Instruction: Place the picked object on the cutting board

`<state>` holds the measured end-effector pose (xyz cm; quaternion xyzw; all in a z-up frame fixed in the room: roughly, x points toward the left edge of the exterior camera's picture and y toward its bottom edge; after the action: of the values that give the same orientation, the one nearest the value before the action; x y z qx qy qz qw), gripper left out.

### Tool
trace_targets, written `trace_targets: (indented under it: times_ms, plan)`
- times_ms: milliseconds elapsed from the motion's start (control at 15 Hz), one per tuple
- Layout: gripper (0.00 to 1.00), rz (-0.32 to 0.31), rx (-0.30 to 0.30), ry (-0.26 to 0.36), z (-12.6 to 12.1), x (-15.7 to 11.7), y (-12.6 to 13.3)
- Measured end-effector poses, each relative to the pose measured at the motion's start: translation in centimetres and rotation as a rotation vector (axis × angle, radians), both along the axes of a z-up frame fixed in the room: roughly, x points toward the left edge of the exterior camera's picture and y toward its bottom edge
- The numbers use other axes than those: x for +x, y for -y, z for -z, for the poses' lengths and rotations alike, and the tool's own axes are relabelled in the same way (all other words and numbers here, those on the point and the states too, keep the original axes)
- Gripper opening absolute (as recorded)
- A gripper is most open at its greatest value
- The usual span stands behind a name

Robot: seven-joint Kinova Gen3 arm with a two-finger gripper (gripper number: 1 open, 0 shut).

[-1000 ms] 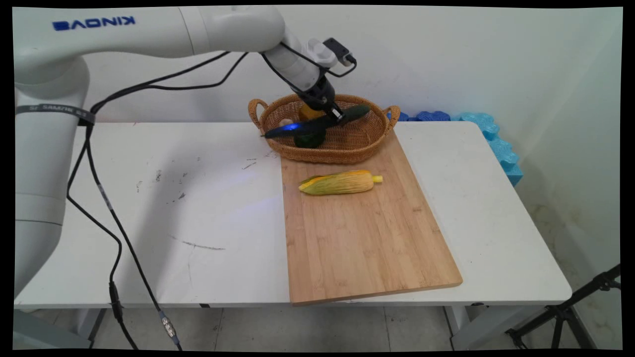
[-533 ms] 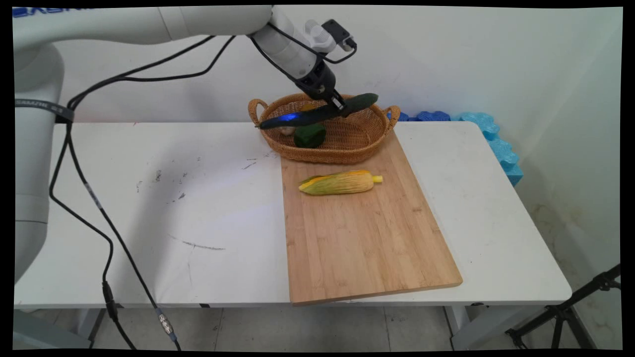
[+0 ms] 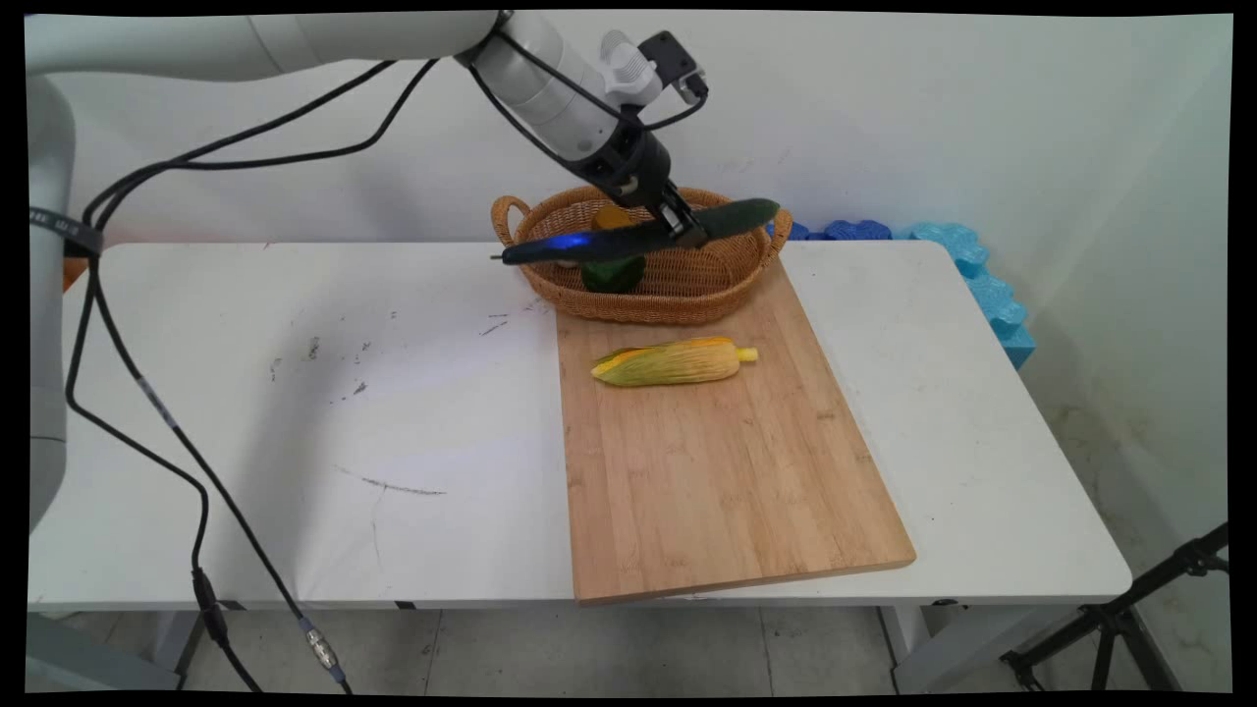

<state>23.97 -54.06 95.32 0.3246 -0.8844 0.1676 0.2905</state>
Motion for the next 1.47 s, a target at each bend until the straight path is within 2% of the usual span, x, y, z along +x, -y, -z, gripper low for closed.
trace_targets:
  times_ms: [400,733,1467]
  plan:
    - [0.0,0.113,0.022,-0.026,0.5,-1.2,-3.9]
    - [0.0,0.162,0.044,-0.038,2.2,-2.0,-5.9]
    - [0.0,0.209,0.055,-0.026,8.0,-2.9,-6.9]
